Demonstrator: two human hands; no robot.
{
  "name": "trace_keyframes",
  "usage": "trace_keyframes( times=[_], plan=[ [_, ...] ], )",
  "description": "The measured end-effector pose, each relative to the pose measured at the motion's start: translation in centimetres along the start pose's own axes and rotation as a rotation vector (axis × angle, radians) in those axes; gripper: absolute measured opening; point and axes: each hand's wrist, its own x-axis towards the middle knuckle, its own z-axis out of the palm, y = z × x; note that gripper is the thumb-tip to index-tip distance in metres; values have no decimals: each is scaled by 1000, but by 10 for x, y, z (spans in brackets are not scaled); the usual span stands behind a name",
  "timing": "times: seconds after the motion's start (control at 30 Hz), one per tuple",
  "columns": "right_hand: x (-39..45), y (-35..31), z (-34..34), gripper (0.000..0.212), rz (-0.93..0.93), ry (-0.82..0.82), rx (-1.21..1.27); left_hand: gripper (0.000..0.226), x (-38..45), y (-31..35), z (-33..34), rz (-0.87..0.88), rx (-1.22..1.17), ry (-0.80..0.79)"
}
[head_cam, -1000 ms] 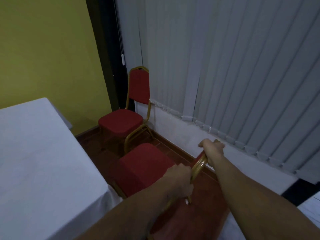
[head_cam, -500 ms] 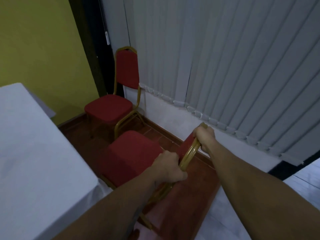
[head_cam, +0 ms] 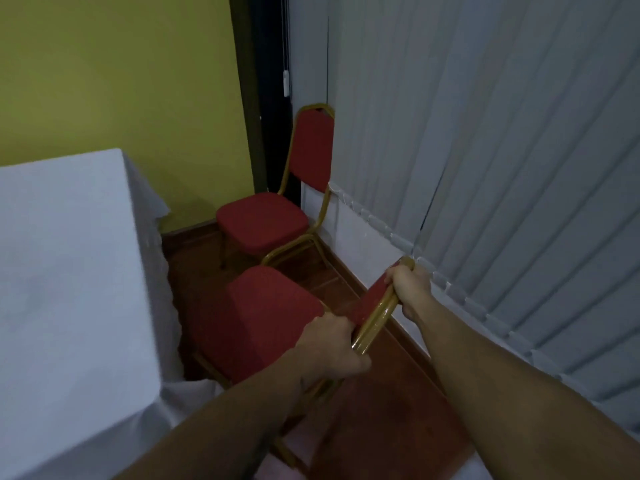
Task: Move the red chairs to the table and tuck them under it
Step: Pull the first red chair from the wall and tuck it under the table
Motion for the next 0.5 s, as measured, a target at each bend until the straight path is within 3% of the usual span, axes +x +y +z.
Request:
trace_keyframes(
  times=[0.23, 0.5],
  plan=[
    [69, -27, 8, 15, -51, -112, -96, 46, 53, 12, 1, -146, -96, 57],
    [118, -40, -5, 18, 15, -230, -283, 42, 99, 11, 2, -153, -180, -71]
  ],
)
